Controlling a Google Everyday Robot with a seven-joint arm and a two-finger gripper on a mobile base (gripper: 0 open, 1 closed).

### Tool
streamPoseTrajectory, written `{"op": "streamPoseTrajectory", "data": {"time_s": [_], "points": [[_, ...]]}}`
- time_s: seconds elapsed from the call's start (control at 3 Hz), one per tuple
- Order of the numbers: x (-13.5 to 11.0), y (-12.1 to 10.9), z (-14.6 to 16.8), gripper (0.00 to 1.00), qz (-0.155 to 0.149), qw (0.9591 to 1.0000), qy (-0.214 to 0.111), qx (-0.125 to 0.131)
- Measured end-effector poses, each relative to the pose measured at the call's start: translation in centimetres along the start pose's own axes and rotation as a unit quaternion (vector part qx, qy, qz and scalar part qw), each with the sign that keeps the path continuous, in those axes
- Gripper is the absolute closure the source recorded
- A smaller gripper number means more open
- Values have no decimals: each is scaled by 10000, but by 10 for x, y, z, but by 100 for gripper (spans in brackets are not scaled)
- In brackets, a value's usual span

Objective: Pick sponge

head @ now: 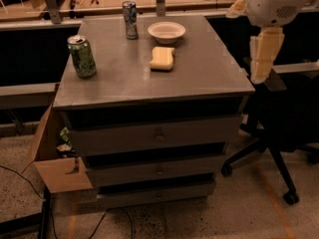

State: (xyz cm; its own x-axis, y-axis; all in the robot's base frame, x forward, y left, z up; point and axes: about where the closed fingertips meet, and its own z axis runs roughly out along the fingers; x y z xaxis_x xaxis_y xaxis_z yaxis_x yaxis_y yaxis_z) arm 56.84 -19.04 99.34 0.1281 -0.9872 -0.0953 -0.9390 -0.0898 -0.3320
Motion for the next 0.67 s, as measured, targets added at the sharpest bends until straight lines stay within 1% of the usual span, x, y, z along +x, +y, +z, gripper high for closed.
{"op": "streamPoseTrajectory", "data": {"time_s": [0.33, 0.67], "points": [[-17, -45, 11, 0, -987, 9946, -255, 195], [-38, -69, 42, 0, -1995, 9790, -406, 67]]}}
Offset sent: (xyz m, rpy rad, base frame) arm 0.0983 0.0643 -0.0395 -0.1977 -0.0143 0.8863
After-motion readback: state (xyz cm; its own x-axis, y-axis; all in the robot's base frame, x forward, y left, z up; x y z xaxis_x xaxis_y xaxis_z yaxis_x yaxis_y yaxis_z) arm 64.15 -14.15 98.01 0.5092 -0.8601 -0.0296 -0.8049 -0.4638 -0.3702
